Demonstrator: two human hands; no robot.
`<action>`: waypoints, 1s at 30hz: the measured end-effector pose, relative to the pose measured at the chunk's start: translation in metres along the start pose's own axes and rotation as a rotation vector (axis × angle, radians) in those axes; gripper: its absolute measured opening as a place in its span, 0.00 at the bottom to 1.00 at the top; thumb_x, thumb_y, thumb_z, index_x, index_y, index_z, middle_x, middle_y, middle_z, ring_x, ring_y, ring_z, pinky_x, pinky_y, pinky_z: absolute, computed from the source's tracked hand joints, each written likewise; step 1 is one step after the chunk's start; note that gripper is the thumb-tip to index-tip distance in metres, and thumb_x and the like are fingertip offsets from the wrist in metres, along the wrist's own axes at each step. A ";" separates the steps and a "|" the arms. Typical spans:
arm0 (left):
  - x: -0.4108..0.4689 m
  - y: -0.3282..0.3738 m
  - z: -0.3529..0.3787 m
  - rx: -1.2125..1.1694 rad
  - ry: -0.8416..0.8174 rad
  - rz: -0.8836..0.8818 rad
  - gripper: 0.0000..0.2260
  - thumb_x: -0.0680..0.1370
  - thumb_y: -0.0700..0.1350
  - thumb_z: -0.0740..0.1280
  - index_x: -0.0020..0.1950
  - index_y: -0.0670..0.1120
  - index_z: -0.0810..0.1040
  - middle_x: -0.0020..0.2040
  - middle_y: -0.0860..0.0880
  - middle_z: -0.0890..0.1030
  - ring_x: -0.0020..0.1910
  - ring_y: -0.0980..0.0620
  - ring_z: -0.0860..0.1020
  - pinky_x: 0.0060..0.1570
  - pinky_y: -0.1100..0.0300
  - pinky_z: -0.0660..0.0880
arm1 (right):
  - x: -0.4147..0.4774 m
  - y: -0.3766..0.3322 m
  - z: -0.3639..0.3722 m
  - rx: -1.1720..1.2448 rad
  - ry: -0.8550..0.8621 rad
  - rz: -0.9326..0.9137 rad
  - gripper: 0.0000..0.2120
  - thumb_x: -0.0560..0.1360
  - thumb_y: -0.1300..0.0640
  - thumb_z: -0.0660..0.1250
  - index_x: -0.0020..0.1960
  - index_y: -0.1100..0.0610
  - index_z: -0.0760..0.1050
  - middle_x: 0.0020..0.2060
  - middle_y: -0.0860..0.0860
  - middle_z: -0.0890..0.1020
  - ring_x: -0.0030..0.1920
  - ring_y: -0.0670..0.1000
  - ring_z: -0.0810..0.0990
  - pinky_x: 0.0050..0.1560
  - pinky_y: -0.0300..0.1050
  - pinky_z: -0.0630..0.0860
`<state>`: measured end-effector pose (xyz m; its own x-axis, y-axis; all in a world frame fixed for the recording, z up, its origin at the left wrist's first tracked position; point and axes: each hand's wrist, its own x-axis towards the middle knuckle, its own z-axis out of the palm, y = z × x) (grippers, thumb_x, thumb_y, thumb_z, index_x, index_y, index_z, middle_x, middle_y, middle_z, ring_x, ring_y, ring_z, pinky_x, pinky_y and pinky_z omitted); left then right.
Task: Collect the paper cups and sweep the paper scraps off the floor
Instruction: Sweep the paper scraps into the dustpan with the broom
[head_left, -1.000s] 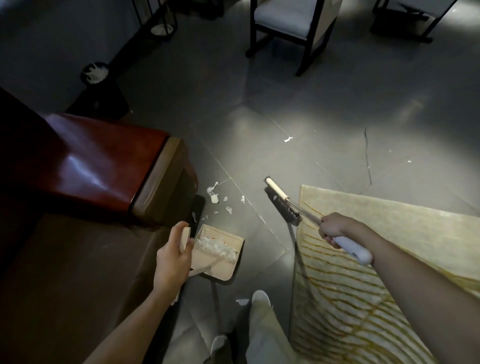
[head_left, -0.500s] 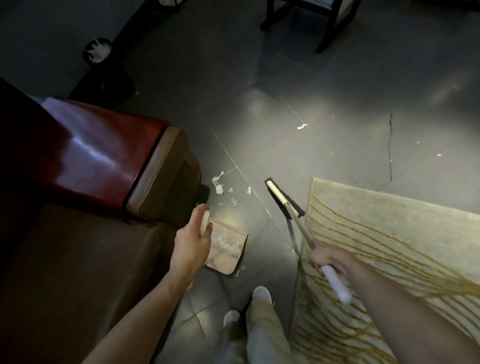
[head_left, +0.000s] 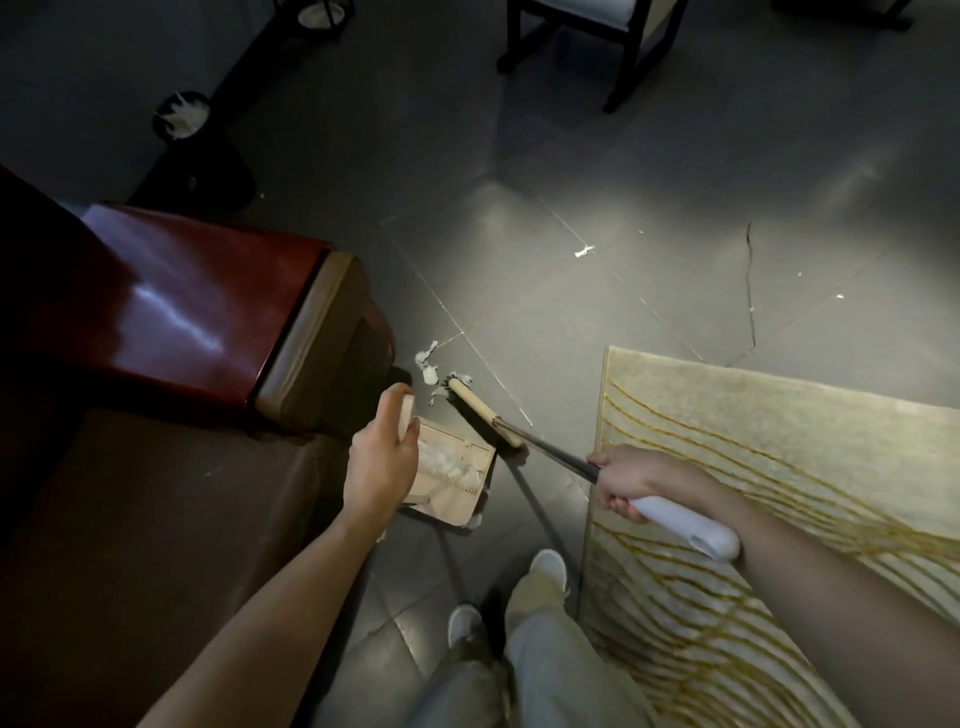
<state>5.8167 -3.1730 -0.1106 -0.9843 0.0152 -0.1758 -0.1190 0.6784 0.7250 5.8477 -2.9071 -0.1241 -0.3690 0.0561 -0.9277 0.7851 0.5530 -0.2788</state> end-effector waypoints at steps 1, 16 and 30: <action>0.003 0.006 0.001 -0.015 0.005 0.003 0.15 0.81 0.43 0.60 0.67 0.52 0.65 0.40 0.47 0.76 0.34 0.49 0.77 0.35 0.50 0.77 | -0.002 -0.005 -0.006 -0.006 0.020 -0.023 0.26 0.72 0.70 0.59 0.68 0.55 0.68 0.23 0.51 0.71 0.24 0.46 0.67 0.25 0.37 0.65; 0.165 0.148 0.088 -0.051 0.106 -0.127 0.18 0.81 0.46 0.60 0.70 0.54 0.63 0.54 0.52 0.74 0.42 0.51 0.78 0.45 0.58 0.80 | 0.078 -0.070 -0.265 -0.087 0.175 -0.113 0.18 0.71 0.71 0.57 0.59 0.64 0.74 0.19 0.52 0.69 0.21 0.49 0.66 0.24 0.37 0.67; 0.314 0.219 0.156 0.027 0.109 -0.199 0.16 0.81 0.46 0.59 0.68 0.54 0.63 0.59 0.45 0.77 0.44 0.49 0.78 0.51 0.52 0.79 | 0.156 -0.164 -0.465 -0.086 0.246 -0.058 0.20 0.74 0.72 0.54 0.63 0.66 0.73 0.17 0.52 0.68 0.14 0.47 0.63 0.20 0.32 0.64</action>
<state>5.5016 -2.9047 -0.1112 -0.9501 -0.1999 -0.2394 -0.3105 0.6797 0.6645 5.4302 -2.6024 -0.1082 -0.5300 0.2171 -0.8197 0.7179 0.6294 -0.2975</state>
